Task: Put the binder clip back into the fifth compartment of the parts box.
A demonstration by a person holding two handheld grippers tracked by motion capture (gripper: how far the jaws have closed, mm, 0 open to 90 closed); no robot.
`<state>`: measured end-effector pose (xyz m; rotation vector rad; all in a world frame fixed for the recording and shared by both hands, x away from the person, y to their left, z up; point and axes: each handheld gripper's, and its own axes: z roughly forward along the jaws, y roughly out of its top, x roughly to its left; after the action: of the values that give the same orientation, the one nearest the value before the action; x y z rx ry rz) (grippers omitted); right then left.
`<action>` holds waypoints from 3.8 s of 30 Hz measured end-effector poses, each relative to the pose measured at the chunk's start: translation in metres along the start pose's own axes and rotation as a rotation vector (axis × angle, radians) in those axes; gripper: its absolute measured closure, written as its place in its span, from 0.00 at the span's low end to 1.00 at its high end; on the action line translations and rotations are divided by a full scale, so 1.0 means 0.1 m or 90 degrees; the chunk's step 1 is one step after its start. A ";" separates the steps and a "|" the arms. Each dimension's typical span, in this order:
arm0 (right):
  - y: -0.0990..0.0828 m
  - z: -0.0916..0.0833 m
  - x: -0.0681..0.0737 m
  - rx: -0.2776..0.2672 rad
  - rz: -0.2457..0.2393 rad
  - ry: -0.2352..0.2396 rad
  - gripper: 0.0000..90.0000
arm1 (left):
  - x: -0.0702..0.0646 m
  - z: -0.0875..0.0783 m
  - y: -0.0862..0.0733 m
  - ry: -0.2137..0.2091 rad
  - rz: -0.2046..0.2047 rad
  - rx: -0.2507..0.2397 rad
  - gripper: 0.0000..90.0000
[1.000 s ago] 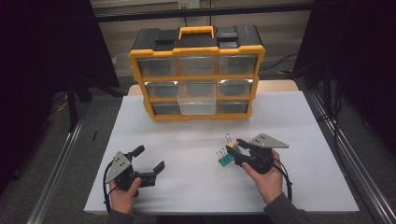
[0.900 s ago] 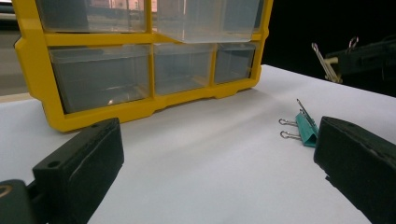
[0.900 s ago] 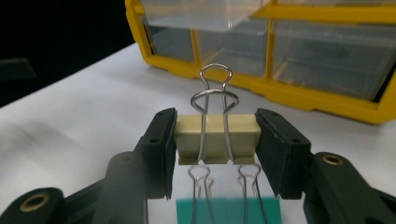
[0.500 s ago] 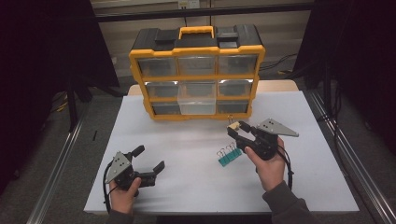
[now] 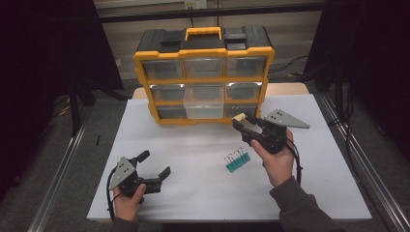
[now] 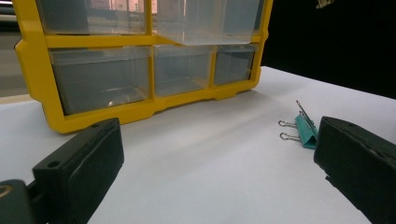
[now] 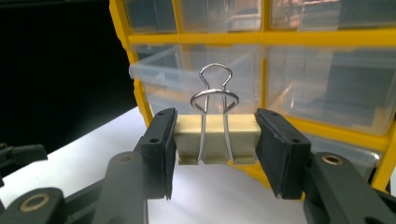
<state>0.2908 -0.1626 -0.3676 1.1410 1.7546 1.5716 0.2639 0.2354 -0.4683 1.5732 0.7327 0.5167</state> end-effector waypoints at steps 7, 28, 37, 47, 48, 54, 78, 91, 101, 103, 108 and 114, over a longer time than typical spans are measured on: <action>0.17 0.04 0.00 -0.013 -0.002 -0.001 0.56 | 0.01 0.00 0.00 -0.001 0.004 0.001 0.02; 0.52 0.33 0.09 -0.037 -0.027 0.002 0.56 | 0.01 0.00 0.00 -0.003 -0.002 0.002 0.02; 0.59 0.54 0.14 -0.019 -0.051 -0.006 0.56 | 0.02 -0.01 0.00 -0.003 0.002 0.004 0.02; 0.54 0.78 0.11 -0.004 -0.052 -0.013 0.56 | 0.02 -0.01 0.01 -0.002 -0.003 -0.005 0.02; 0.53 0.82 0.11 -0.003 -0.049 -0.013 0.56 | 0.03 -0.01 0.01 -0.001 -0.002 -0.005 0.02; 0.51 0.93 0.11 0.004 -0.050 -0.010 0.56 | 0.03 0.00 0.00 -0.001 -0.005 -0.004 0.02; 0.44 0.77 0.07 0.002 -0.035 0.003 0.15 | 0.03 0.00 0.00 0.000 0.000 -0.001 0.02; 0.23 0.40 -0.03 -0.003 -0.026 0.016 0.10 | 0.03 0.00 0.00 0.002 0.001 0.003 0.02; -0.06 0.19 -0.04 0.008 -0.031 0.030 0.07 | 0.02 0.00 0.00 0.003 0.006 0.004 0.02; -0.12 0.16 -0.05 0.019 -0.040 0.032 0.07 | 0.02 0.00 0.00 0.002 0.005 0.005 0.02; -0.27 0.11 -0.10 0.038 -0.032 0.038 0.07 | 0.01 0.00 0.00 0.002 0.001 0.004 0.02; -0.42 0.06 -0.15 0.065 -0.031 0.029 0.07 | 0.02 -0.01 0.00 0.002 0.007 0.007 0.02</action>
<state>0.2931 -0.1704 -0.4118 1.1093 1.8969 1.5049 0.2648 0.2371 -0.4687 1.5878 0.7315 0.5235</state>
